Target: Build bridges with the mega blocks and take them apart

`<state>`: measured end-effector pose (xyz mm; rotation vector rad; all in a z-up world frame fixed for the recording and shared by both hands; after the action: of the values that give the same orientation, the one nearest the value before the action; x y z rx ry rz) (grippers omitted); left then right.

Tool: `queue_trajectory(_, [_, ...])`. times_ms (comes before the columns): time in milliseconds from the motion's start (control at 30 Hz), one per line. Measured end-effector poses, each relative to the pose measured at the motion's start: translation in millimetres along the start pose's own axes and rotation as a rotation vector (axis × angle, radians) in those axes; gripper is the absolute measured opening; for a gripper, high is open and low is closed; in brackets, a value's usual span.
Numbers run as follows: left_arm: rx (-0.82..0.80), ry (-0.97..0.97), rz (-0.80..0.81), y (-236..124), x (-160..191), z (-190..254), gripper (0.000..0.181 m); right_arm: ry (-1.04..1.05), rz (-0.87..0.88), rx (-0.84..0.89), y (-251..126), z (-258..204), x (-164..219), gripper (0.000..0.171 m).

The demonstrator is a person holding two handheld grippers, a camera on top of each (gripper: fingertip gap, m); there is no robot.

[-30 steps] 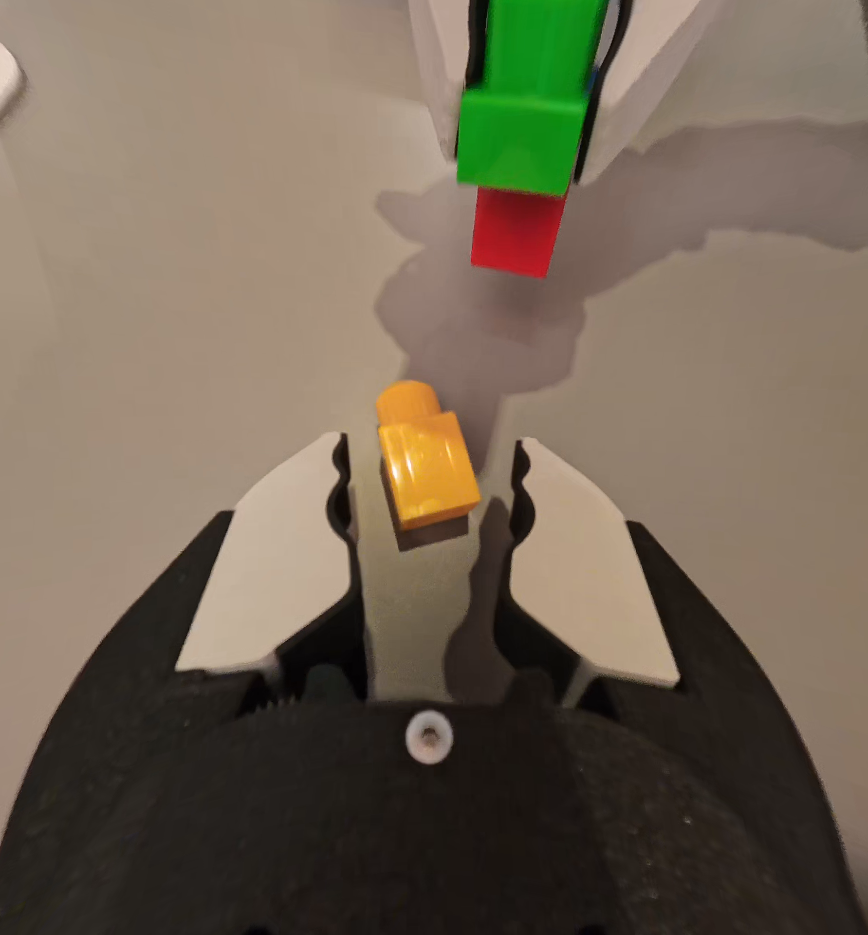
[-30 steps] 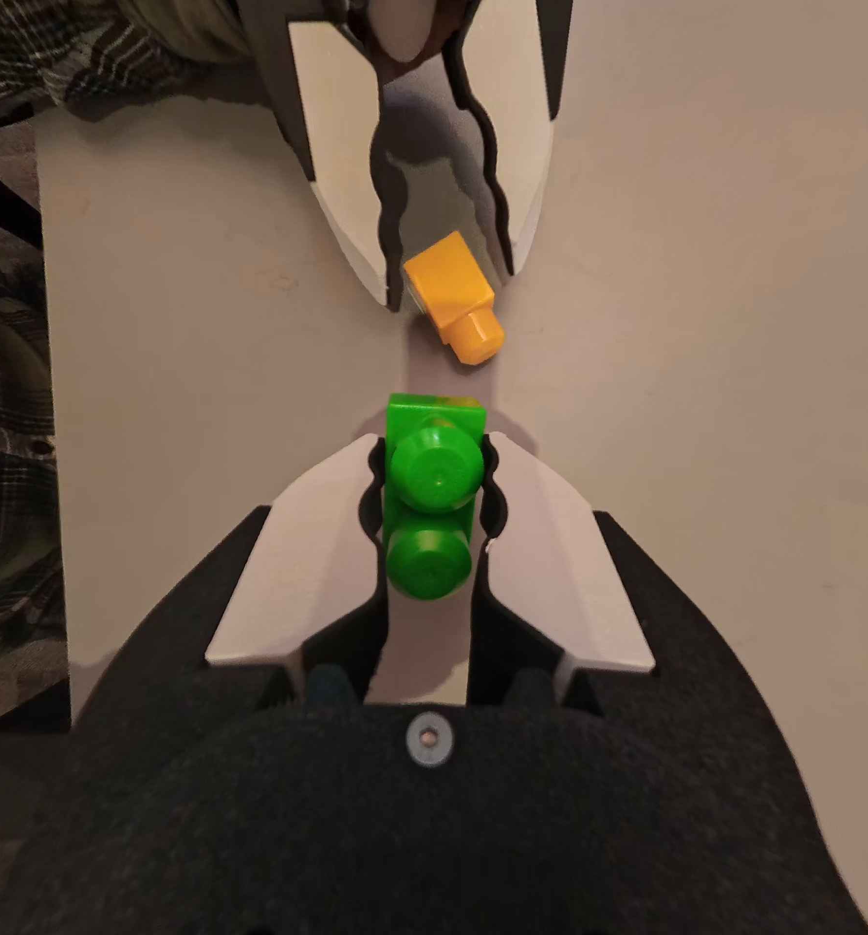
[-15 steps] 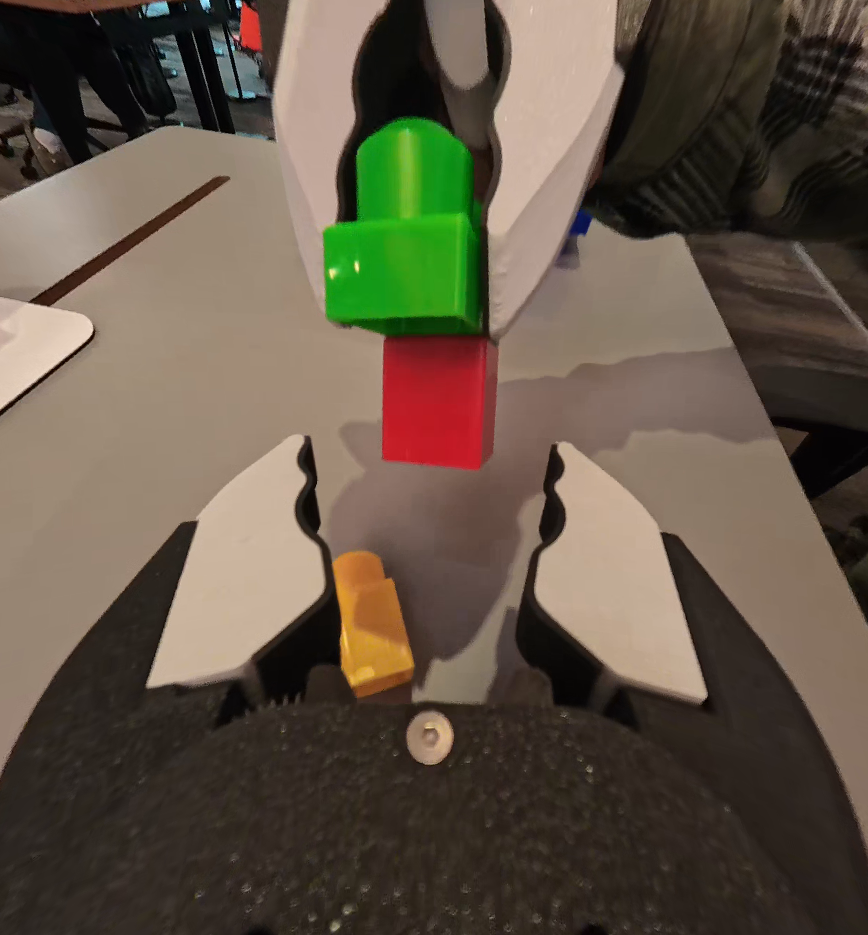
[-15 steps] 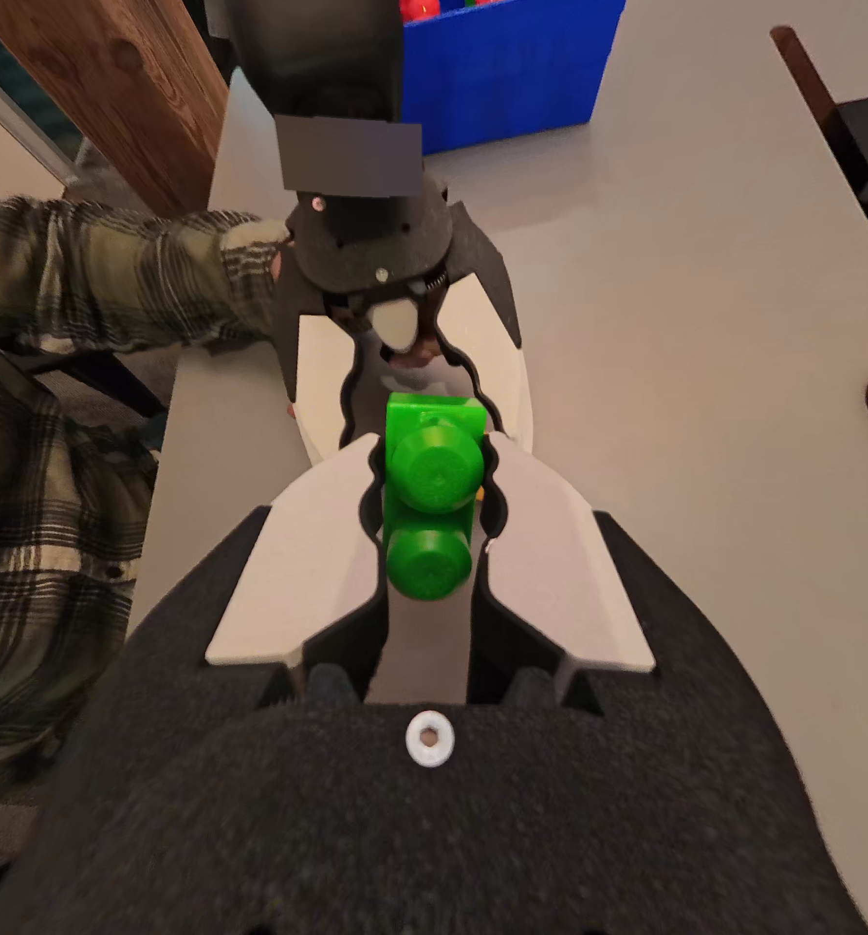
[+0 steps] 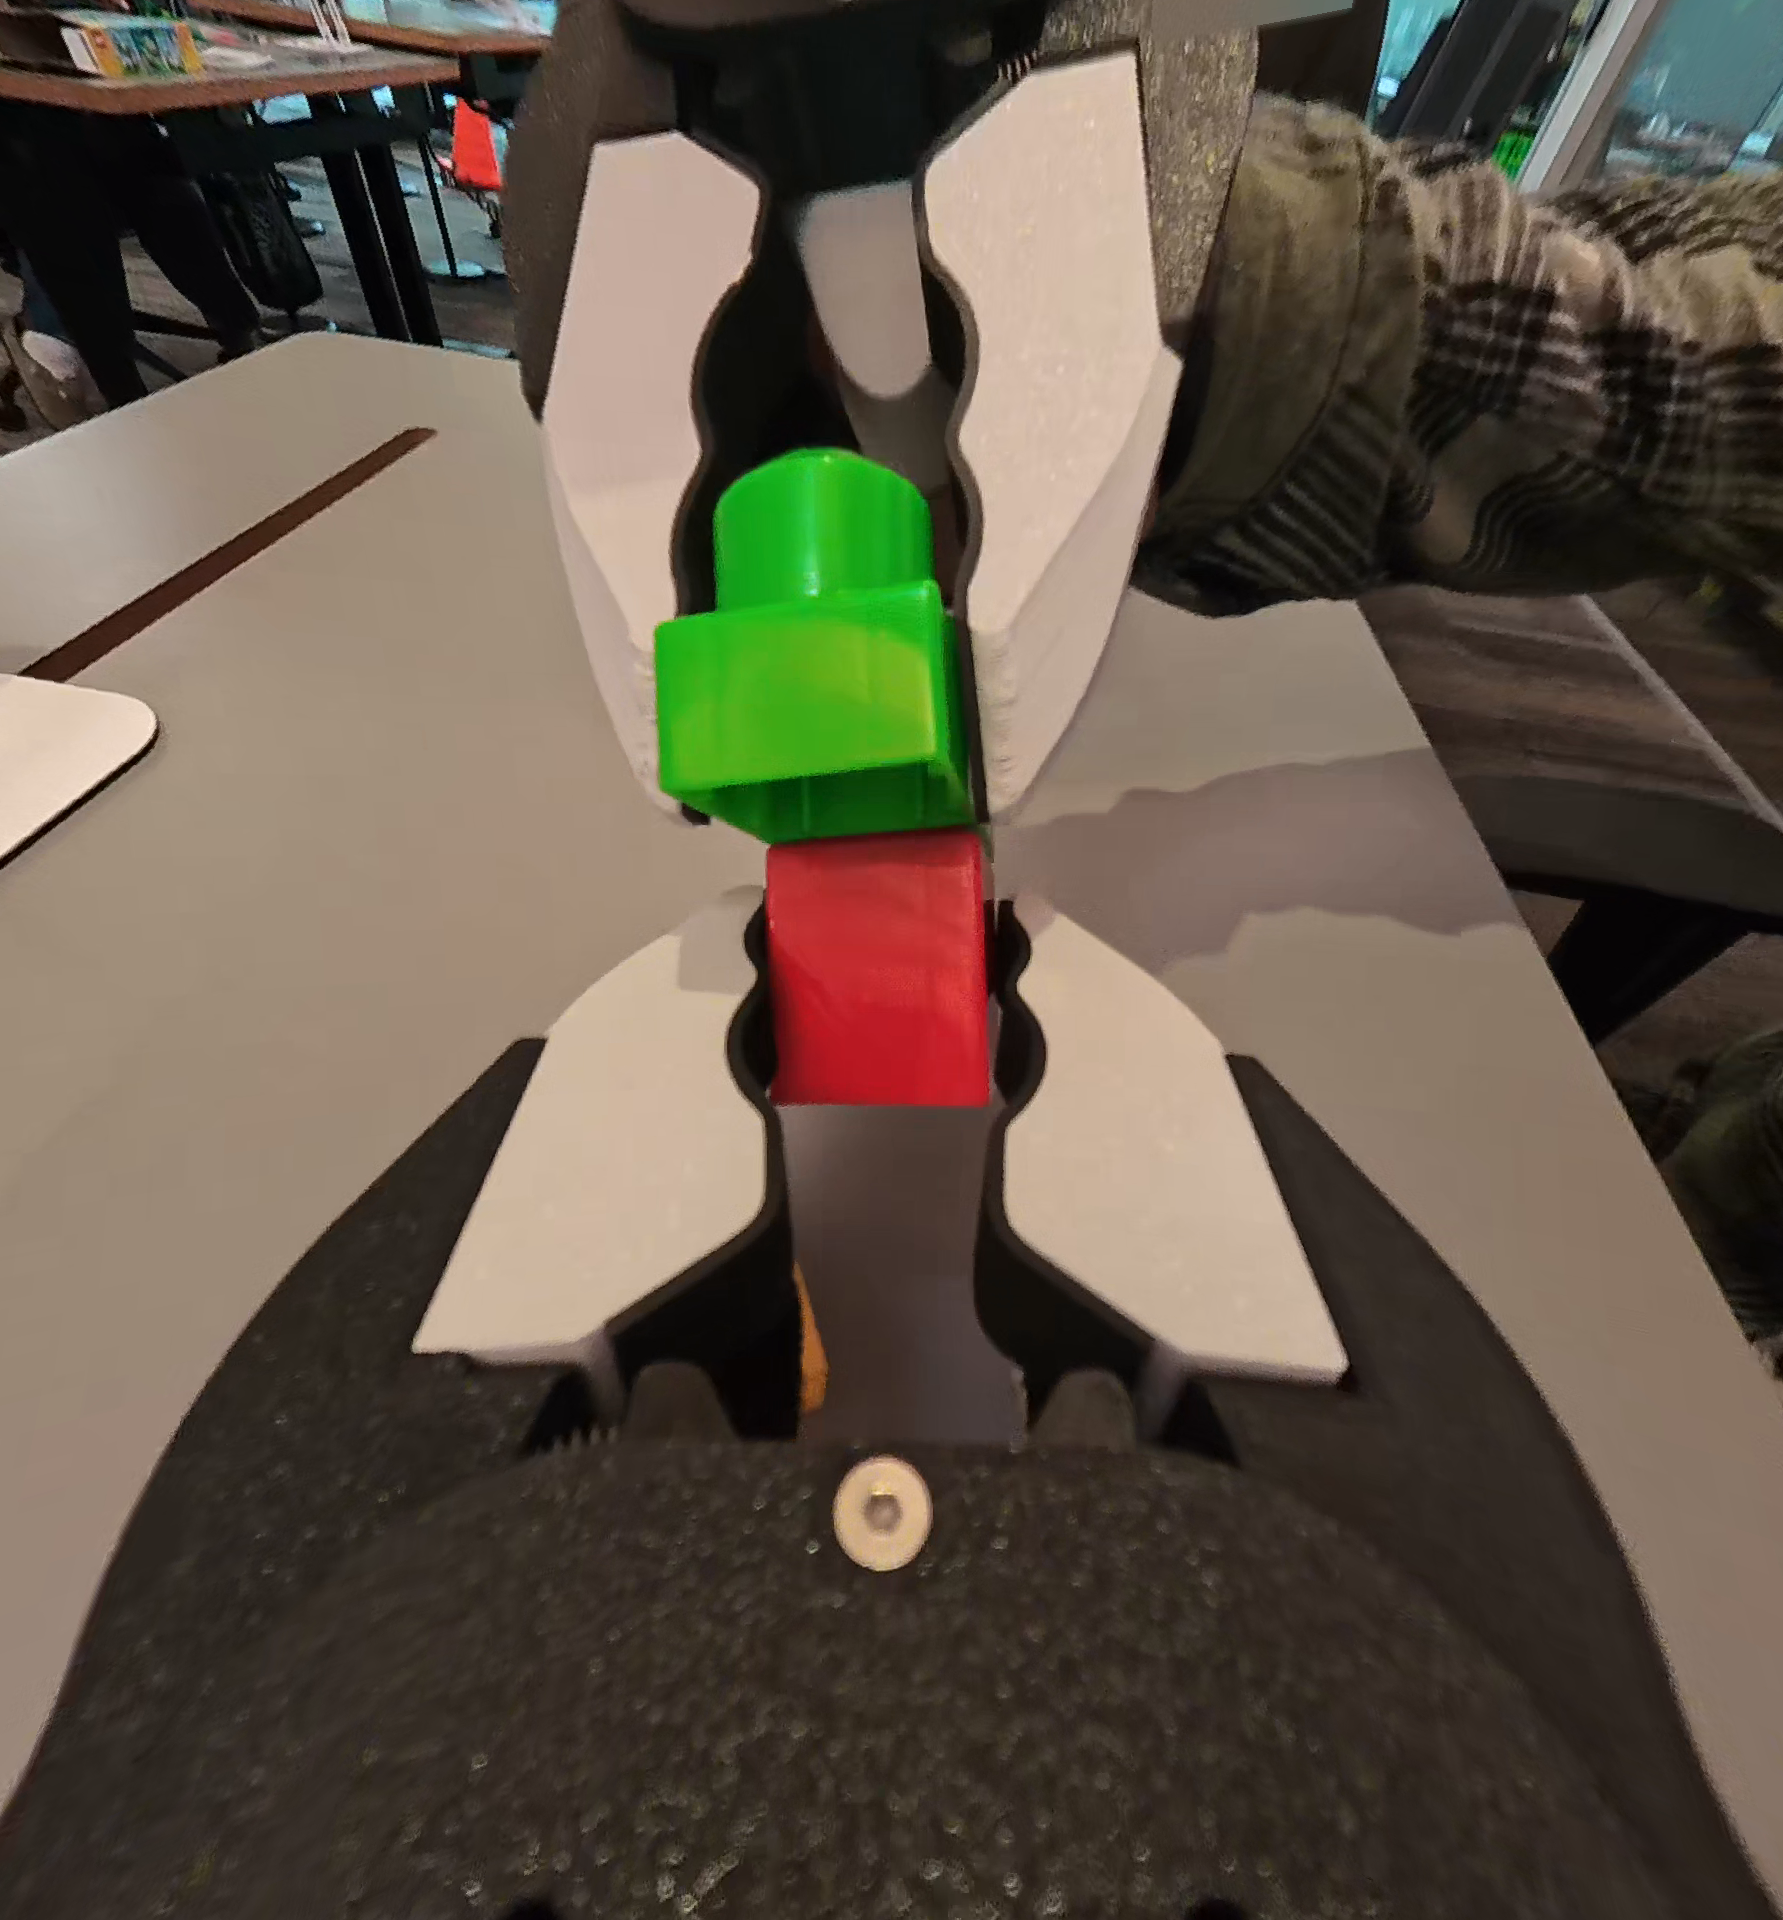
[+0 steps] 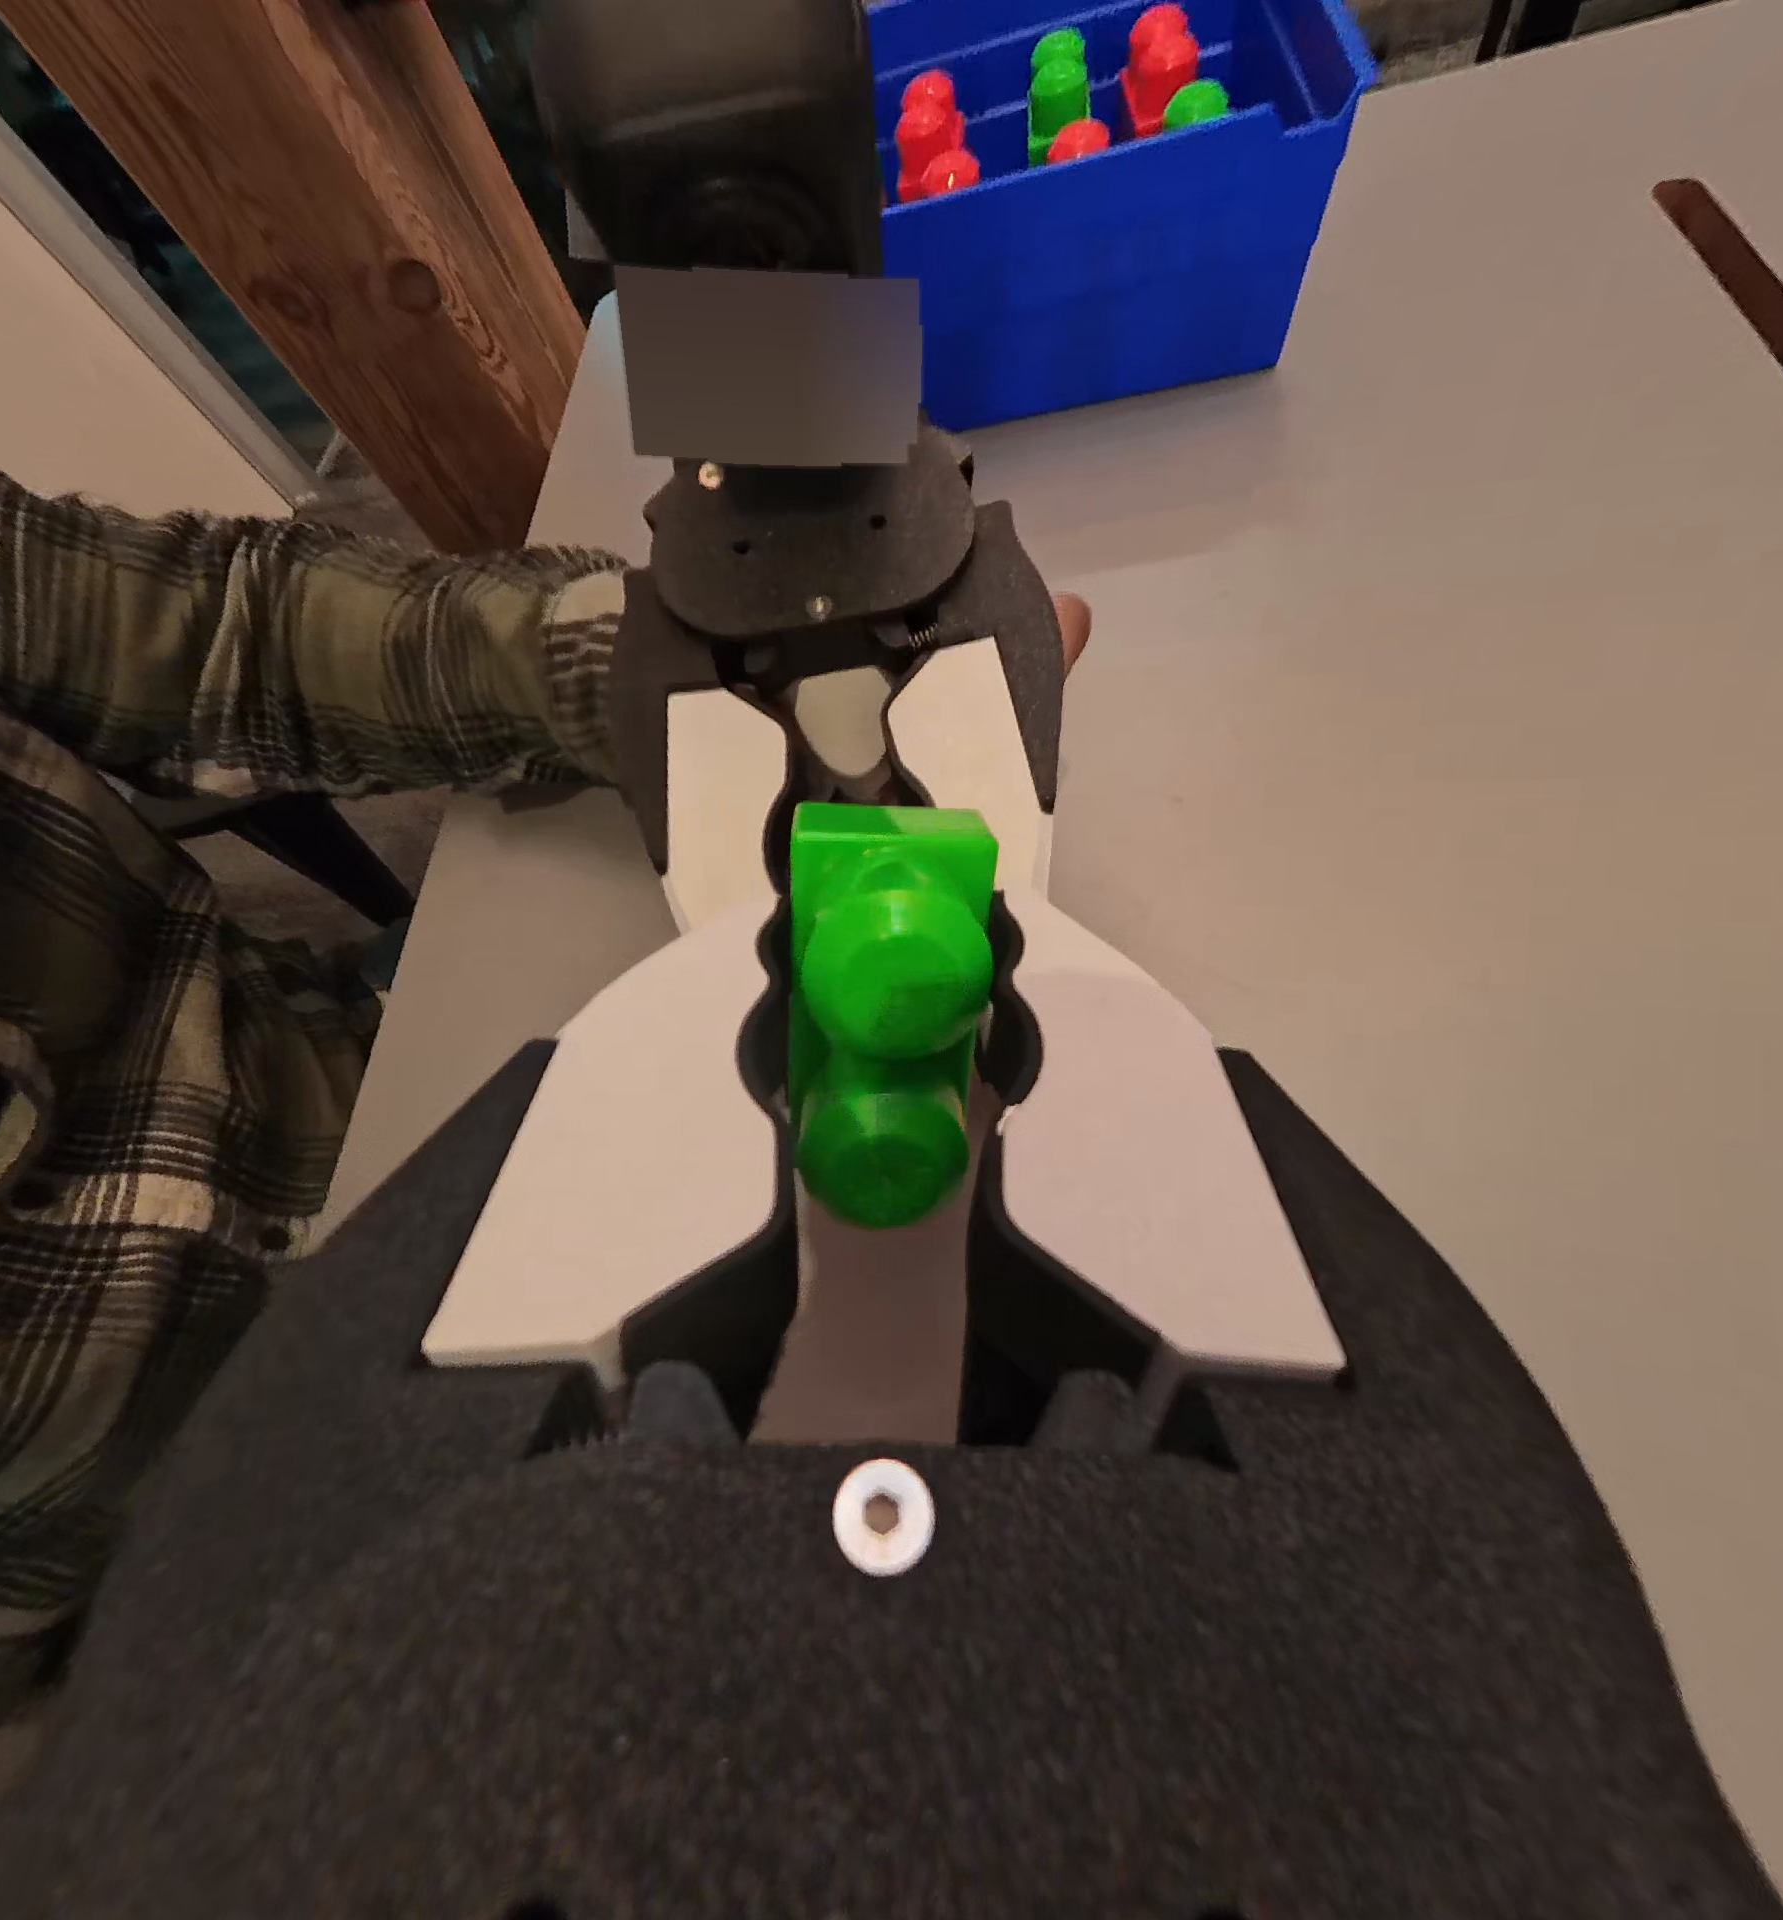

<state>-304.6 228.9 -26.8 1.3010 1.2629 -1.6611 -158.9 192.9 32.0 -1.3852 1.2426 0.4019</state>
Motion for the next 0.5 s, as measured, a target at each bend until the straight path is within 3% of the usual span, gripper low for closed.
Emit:
queue_trajectory(233, [-0.035,0.016,-0.086,-5,7,-3,0.037,-0.029,-0.046,0.063,-20,1,-1,0.035])
queue_trajectory(500, [-0.053,0.000,-0.008,-21,4,-8,0.037,-0.008,-0.065,0.212,-73,0,5,0.035])
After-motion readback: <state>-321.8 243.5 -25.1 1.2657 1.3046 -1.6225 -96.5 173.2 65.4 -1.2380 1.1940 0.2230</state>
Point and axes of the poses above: each gripper's, where its closed fingertips meet, y out along the fingers, x out of its underside, z = x × y across the jaws, the point moved 10 cm from there along -y, back along the fingers, and after that the axes turned 4 degrees about y, right-handed, at the moved point
